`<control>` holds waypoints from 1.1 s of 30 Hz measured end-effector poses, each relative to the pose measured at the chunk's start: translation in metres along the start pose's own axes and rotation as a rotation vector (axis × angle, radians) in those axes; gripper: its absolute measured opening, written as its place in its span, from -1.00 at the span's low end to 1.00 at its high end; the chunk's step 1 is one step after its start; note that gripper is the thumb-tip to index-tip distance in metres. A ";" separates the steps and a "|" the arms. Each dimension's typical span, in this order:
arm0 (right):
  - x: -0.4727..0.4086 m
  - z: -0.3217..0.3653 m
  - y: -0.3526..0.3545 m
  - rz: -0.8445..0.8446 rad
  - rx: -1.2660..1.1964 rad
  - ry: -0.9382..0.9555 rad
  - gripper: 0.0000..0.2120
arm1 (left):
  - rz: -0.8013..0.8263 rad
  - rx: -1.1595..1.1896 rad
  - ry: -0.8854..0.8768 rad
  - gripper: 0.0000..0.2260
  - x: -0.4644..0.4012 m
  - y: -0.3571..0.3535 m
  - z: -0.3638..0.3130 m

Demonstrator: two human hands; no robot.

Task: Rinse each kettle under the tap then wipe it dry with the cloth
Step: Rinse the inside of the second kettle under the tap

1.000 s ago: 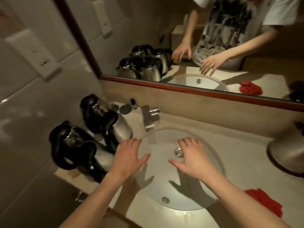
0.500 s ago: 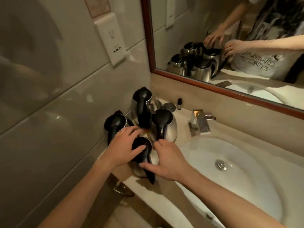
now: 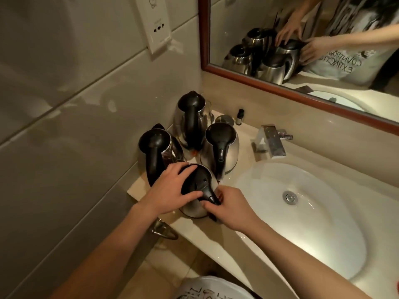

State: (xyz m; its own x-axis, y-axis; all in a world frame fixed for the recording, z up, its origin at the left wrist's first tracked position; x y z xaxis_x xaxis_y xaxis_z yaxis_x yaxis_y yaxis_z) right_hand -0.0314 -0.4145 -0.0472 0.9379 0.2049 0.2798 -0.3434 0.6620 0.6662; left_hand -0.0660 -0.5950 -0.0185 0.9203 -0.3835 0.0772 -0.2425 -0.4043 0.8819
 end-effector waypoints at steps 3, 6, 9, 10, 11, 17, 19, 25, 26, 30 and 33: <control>0.011 -0.017 -0.023 0.132 -0.452 -0.098 -0.46 | -0.044 0.026 0.036 -0.21 0.007 -0.004 -0.002; 0.016 -0.017 -0.026 0.047 -0.620 -0.076 -0.33 | -0.042 0.079 0.067 -0.19 0.011 -0.005 -0.002; 0.022 -0.018 -0.019 -0.009 -0.661 -0.050 -0.41 | -0.039 0.120 0.083 -0.16 0.012 -0.005 -0.008; 0.026 -0.020 -0.014 -0.010 -0.660 -0.038 -0.45 | -0.054 0.128 0.072 -0.16 0.012 -0.004 -0.013; 0.030 -0.023 -0.009 -0.003 -0.660 -0.025 -0.50 | -0.076 0.136 0.058 -0.16 0.013 -0.003 -0.018; 0.067 -0.061 0.029 -0.023 -0.688 0.009 -0.58 | -0.219 0.165 -0.122 -0.17 0.023 -0.006 -0.078; 0.084 -0.082 0.044 -0.071 -0.698 -0.024 -0.53 | -0.231 0.127 -0.261 -0.17 0.018 -0.008 -0.114; 0.124 -0.149 0.088 -0.280 -0.763 -0.173 -0.48 | -0.115 0.081 -0.502 -0.14 -0.026 -0.046 -0.213; 0.128 -0.158 0.093 -0.310 -0.782 -0.184 -0.44 | -0.103 0.083 -0.517 -0.15 -0.034 -0.053 -0.224; 0.134 -0.185 0.107 -0.430 -0.754 -0.233 -0.29 | -0.028 0.123 -0.558 -0.17 -0.066 -0.079 -0.248; 0.129 -0.201 0.112 -0.498 -0.705 -0.293 -0.27 | 0.081 0.224 -0.499 -0.22 -0.095 -0.091 -0.245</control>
State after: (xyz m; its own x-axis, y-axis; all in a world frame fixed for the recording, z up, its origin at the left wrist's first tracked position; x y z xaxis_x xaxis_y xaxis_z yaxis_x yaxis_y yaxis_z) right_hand 0.0611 -0.1686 -0.0750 0.8869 -0.3499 0.3017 0.2975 0.9321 0.2066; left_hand -0.0559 -0.3187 0.0081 0.6518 -0.7459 -0.1372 -0.4164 -0.5031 0.7573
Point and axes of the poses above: each hand's wrist, its own x-axis away from the middle knuckle, its own y-axis out of the back of the hand, z = x × y, the point moved 5 cm from there along -x, towards the middle knuckle, and after that the axes turned 5 degrees about x, right-handed, at the moved point
